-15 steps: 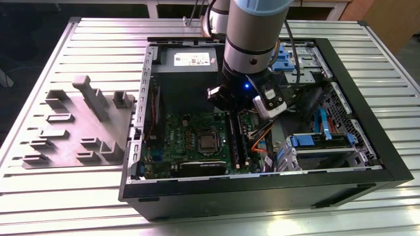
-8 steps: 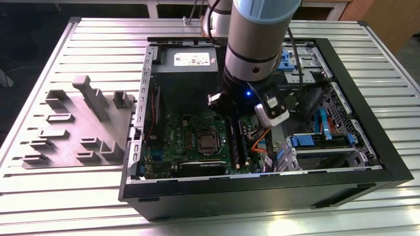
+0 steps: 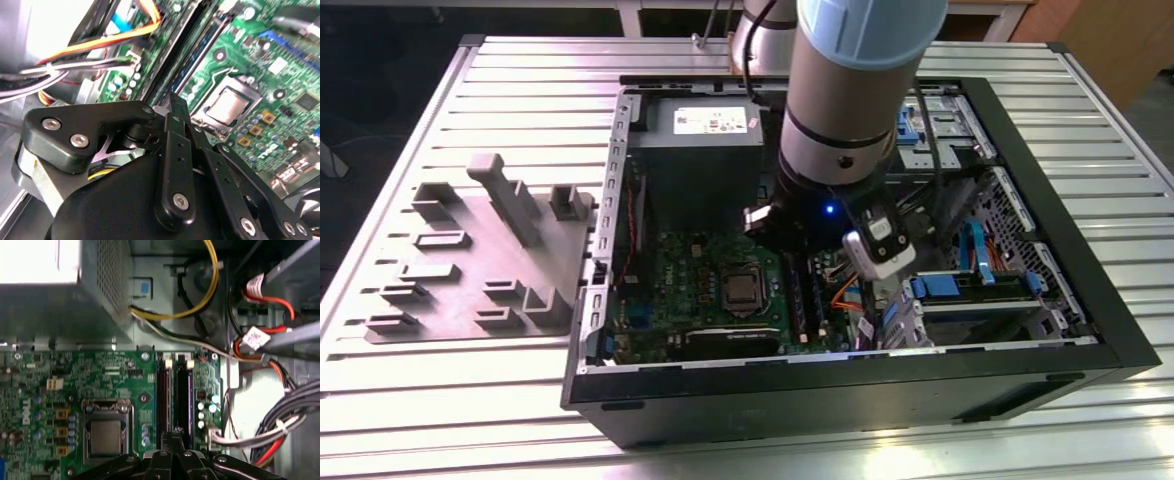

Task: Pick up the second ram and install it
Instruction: 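Press down the second ram until it locks into place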

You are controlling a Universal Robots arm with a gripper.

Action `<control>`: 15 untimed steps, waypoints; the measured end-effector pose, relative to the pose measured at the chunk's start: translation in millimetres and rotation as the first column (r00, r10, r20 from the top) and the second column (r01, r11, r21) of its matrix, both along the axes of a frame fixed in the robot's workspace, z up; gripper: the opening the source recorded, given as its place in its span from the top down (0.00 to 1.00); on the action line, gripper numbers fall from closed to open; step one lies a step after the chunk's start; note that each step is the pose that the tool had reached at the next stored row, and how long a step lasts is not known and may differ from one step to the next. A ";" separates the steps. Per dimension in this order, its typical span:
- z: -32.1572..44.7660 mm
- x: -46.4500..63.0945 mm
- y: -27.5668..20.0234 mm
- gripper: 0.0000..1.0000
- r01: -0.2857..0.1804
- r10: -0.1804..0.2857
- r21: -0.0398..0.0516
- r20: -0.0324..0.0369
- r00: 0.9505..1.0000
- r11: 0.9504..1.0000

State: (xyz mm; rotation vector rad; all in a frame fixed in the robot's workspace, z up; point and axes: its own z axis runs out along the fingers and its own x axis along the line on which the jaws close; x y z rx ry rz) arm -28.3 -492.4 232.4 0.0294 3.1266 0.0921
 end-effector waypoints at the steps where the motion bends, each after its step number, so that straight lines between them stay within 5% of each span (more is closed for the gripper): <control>1: 0.0 0.0 -2.1 0.90 0.000 0.000 0.000 0.000 1.000 1.000; 10: 0.0 0.0 -18.8 0.90 0.000 0.000 0.000 0.000 1.000 1.000; 15: -0.1 0.0 -20.4 0.90 0.000 0.000 0.000 0.000 1.000 1.000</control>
